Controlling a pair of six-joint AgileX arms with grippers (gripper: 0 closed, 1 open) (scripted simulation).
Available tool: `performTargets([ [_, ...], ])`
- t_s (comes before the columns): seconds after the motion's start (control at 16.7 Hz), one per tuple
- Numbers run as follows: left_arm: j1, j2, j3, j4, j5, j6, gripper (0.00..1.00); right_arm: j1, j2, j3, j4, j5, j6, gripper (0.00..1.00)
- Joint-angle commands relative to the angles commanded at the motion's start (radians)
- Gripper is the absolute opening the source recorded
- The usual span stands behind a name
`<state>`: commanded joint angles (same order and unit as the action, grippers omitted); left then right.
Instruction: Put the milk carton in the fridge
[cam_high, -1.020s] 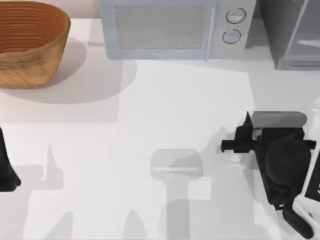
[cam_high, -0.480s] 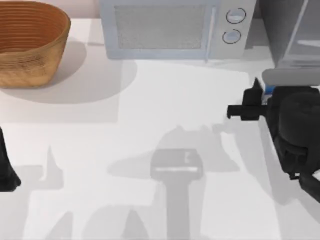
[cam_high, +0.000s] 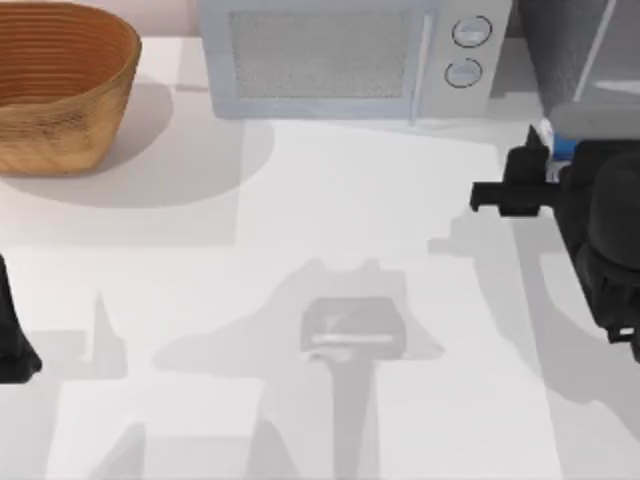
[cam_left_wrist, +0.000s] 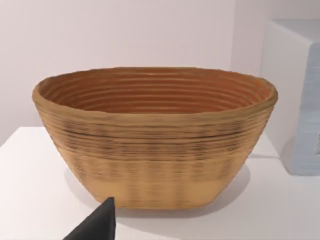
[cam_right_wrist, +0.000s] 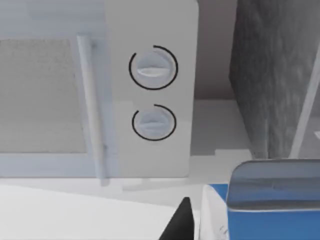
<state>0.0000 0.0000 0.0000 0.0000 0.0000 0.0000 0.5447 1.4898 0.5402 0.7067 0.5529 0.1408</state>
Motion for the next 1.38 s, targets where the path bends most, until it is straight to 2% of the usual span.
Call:
performTargets([
  [0.24,0.000,0.000,0.000,0.000,0.000,0.000,1.00,-0.007,-0.005,-0.012,-0.007,-0.006,-0.004,0.00],
  [0.54,0.000,0.000,0.000,0.000,0.000,0.000,1.00,-0.102,-0.172,-0.134,-0.158,-0.102,-0.040,0.00],
  [0.78,0.000,0.000,0.000,0.000,0.000,0.000,1.00,-0.206,-0.471,-0.228,-0.281,-0.210,-0.064,0.00],
  [1.08,0.000,0.000,0.000,0.000,0.000,0.000,1.00,-0.318,-0.999,-0.295,-0.395,-0.323,-0.070,0.00],
  [1.38,0.000,0.000,0.000,0.000,0.000,0.000,1.00,-0.467,-1.370,-0.448,-0.609,-0.476,-0.104,0.00],
])
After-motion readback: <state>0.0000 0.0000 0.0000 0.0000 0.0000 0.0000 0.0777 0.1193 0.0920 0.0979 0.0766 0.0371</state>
